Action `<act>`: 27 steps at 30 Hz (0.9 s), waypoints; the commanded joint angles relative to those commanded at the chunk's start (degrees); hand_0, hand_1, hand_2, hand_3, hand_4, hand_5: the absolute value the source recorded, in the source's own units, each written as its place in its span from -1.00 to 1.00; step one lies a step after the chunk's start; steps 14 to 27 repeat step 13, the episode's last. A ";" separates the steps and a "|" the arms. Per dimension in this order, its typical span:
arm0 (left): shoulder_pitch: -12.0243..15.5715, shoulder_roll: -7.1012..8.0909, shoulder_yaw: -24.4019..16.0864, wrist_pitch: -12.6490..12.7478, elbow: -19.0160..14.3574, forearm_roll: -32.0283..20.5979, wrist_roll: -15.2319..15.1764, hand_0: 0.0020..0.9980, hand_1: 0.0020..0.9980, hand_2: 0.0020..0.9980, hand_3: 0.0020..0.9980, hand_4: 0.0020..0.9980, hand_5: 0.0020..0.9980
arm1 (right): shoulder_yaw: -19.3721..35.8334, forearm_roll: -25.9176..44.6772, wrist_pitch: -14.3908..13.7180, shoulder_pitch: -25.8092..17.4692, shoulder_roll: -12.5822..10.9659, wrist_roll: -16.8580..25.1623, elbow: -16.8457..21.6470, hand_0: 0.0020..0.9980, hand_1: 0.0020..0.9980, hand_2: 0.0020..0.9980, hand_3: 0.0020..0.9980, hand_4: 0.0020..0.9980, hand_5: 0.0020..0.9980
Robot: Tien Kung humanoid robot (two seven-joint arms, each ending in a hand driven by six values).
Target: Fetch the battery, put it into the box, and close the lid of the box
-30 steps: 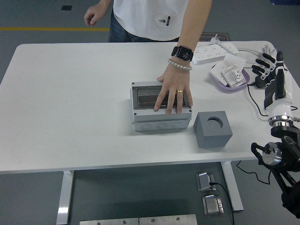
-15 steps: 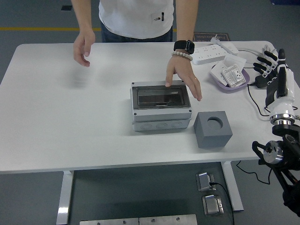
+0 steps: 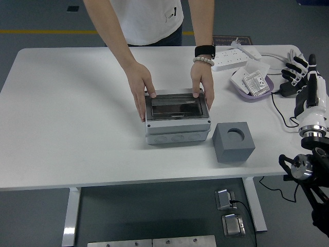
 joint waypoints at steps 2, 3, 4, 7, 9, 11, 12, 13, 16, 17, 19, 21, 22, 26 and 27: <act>0.12 -0.15 -0.17 0.00 0.00 0.09 0.09 -0.23 0.19 0.05 -0.01 -1.00 -1.00 | 0.43 -0.36 -0.09 -0.23 0.07 -0.06 0.45 0.40 0.15 0.24 0.31 0.73 0.78; 0.12 -0.19 -0.16 0.01 0.00 0.05 0.08 -0.23 0.19 0.05 -0.01 -1.00 -1.00 | 0.59 -0.45 -0.12 -0.33 0.08 -0.08 0.56 0.39 0.15 0.23 0.30 0.73 0.77; 0.08 -0.23 -0.11 0.00 0.00 -0.02 0.07 -0.23 0.19 0.05 -0.01 -1.00 -1.00 | 0.79 -0.52 -0.14 -0.46 0.08 -0.10 0.65 0.39 0.15 0.23 0.30 0.73 0.77; -0.16 -0.27 0.15 -0.03 0.00 -0.36 -0.03 -0.23 0.19 0.05 -0.01 -1.00 -1.00 | 1.25 -0.52 -0.17 -0.72 0.03 -0.13 0.66 0.39 0.15 0.23 0.30 0.73 0.77; -0.29 -0.26 0.35 -0.07 0.00 -0.53 -0.07 -0.23 0.19 0.05 -0.01 -1.00 -1.00 | 1.44 -0.54 -0.17 -0.75 0.01 -0.17 0.59 0.38 0.15 0.23 0.30 0.72 0.77; -0.32 -0.26 0.43 -0.10 0.00 -0.54 -0.05 -0.23 0.19 0.05 -0.01 -1.00 -1.00 | 1.53 -0.57 -0.17 -0.67 0.02 -0.18 0.50 0.38 0.15 0.23 0.30 0.72 0.77; -0.30 -0.27 0.41 -0.10 0.00 -0.50 -0.03 -0.23 0.19 0.05 -0.01 -1.00 -1.00 | 1.56 -0.57 -0.17 -0.62 0.05 -0.16 0.43 0.38 0.15 0.23 0.30 0.72 0.77; -0.26 -0.27 0.40 -0.10 0.00 -0.46 -0.01 -0.23 0.19 0.05 -0.01 -1.00 -1.00 | 1.58 -0.55 -0.16 -0.58 0.09 -0.13 0.35 0.38 0.15 0.23 0.30 0.72 0.77; -0.26 -0.27 0.40 -0.10 0.00 -0.46 -0.01 -0.23 0.19 0.05 -0.01 -1.00 -1.00 | 1.58 -0.55 -0.16 -0.58 0.09 -0.13 0.35 0.38 0.15 0.23 0.30 0.72 0.77; -0.26 -0.27 0.40 -0.10 0.00 -0.46 -0.01 -0.23 0.19 0.05 -0.01 -1.00 -1.00 | 1.58 -0.55 -0.16 -0.58 0.09 -0.13 0.35 0.38 0.15 0.23 0.30 0.72 0.77; -0.26 -0.27 0.40 -0.10 0.00 -0.46 -0.01 -0.23 0.19 0.05 -0.01 -1.00 -1.00 | 1.58 -0.55 -0.16 -0.58 0.09 -0.13 0.35 0.38 0.15 0.23 0.30 0.72 0.77; -0.26 -0.27 0.40 -0.10 0.00 -0.46 -0.01 -0.23 0.19 0.05 -0.01 -1.00 -1.00 | 1.58 -0.55 -0.16 -0.58 0.09 -0.13 0.35 0.38 0.15 0.23 0.30 0.72 0.77; -0.26 -0.27 0.40 -0.10 0.00 -0.46 -0.01 -0.23 0.19 0.05 -0.01 -1.00 -1.00 | 1.58 -0.55 -0.16 -0.58 0.09 -0.13 0.35 0.38 0.15 0.23 0.30 0.72 0.77; -0.26 -0.27 0.40 -0.10 0.00 -0.46 -0.01 -0.23 0.19 0.05 -0.01 -1.00 -1.00 | 1.58 -0.55 -0.16 -0.58 0.09 -0.13 0.35 0.38 0.15 0.23 0.30 0.72 0.77; -0.26 -0.27 0.40 -0.10 0.00 -0.46 -0.01 -0.23 0.19 0.05 -0.01 -1.00 -1.00 | 1.58 -0.55 -0.16 -0.58 0.09 -0.13 0.35 0.38 0.15 0.23 0.30 0.72 0.77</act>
